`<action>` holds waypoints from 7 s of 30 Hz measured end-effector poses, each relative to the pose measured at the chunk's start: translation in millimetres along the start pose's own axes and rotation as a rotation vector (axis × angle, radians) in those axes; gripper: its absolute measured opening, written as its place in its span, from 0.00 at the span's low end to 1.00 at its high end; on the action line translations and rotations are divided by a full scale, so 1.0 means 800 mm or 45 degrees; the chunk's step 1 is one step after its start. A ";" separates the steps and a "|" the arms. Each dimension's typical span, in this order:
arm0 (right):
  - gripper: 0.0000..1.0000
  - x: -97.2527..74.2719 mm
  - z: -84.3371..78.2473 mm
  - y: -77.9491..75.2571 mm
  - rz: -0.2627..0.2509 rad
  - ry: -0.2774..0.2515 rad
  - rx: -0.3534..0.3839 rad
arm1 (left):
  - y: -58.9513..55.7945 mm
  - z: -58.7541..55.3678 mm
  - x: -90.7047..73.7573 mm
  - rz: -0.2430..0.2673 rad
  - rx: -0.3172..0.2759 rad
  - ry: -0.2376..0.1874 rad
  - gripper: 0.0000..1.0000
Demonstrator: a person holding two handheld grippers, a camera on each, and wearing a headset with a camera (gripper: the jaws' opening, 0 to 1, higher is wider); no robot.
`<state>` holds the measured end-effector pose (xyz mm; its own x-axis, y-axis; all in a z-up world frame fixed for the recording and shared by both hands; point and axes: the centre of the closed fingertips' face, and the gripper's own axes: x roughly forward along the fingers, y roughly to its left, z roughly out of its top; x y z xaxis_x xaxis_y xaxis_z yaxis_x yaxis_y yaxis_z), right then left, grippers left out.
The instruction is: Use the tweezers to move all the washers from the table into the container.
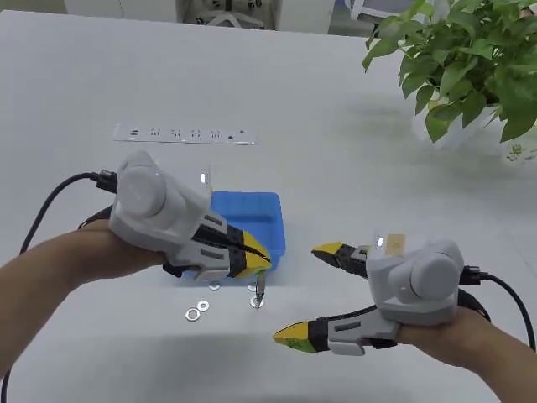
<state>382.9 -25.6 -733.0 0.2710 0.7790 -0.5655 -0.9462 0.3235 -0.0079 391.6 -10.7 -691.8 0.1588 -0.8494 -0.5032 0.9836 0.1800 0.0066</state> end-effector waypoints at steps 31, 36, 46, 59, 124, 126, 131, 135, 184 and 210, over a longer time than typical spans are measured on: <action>0.37 0.035 0.007 0.008 0.191 0.027 -0.218 | -0.006 -0.004 0.002 -0.051 0.042 0.024 0.05; 0.31 0.043 0.005 0.010 0.236 0.056 -0.280 | -0.006 -0.004 0.002 -0.058 0.042 0.023 0.05; 0.21 0.061 0.000 0.012 0.308 0.107 -0.357 | -0.006 -0.004 0.001 -0.067 0.041 0.022 0.05; 0.11 0.070 -0.009 0.014 0.382 0.148 -0.420 | -0.003 -0.003 0.003 -0.073 0.041 0.026 0.05; 0.08 0.042 0.033 0.005 0.327 0.088 -0.402 | 0.001 -0.009 -0.050 0.115 -0.155 -0.079 0.70; 0.08 0.040 0.036 0.003 0.323 0.093 -0.418 | 0.003 -0.010 -0.055 0.143 -0.164 -0.083 0.74; 0.08 0.036 0.047 -0.002 0.331 0.096 -0.426 | 0.001 -0.014 -0.064 0.178 -0.180 -0.080 0.82; 0.08 0.034 0.059 -0.009 0.329 0.081 -0.433 | 0.001 -0.021 -0.071 0.210 -0.211 -0.072 0.89; 0.08 0.114 0.061 -0.081 0.296 0.071 -0.431 | 0.042 -0.035 -0.099 0.330 -0.251 -0.089 0.96; 0.09 0.130 0.037 -0.083 0.338 0.121 -0.427 | 0.090 -0.013 -0.055 0.255 -0.107 -0.105 0.41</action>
<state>479.4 49.6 -766.8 0.0082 0.7534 -0.6575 -0.9901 -0.0859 -0.1108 454.9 44.4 -678.0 0.3598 -0.8297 -0.4268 0.9219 0.3865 0.0258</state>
